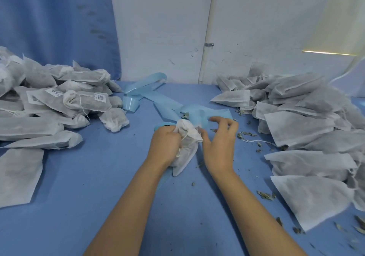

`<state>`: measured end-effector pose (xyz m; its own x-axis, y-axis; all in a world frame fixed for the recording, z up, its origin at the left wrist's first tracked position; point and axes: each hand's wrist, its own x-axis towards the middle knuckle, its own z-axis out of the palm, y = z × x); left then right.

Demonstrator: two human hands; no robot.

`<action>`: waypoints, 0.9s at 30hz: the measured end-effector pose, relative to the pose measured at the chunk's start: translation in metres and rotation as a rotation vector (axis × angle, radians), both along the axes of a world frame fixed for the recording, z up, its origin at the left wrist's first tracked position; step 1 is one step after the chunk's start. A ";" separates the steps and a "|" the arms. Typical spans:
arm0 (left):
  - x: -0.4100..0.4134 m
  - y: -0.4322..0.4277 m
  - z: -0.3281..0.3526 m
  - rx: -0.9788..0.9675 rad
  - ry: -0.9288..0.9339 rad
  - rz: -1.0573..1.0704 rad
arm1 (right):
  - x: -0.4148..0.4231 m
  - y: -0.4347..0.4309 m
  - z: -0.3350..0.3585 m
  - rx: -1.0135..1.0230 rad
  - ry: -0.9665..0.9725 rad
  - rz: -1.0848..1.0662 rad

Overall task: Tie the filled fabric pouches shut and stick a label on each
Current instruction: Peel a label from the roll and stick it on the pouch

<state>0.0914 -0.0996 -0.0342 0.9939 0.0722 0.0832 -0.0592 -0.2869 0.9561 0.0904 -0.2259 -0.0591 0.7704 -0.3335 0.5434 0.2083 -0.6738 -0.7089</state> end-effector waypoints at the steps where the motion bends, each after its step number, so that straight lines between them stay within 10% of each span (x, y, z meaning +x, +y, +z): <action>1: 0.000 0.001 0.000 -0.042 0.009 0.012 | -0.001 0.000 0.001 0.084 0.014 0.048; 12: 0.000 0.002 0.000 -0.158 0.060 -0.068 | 0.001 -0.001 0.004 0.493 0.161 0.422; 27: -0.003 0.002 0.001 -0.200 0.067 -0.068 | 0.007 -0.006 0.001 0.583 0.084 0.308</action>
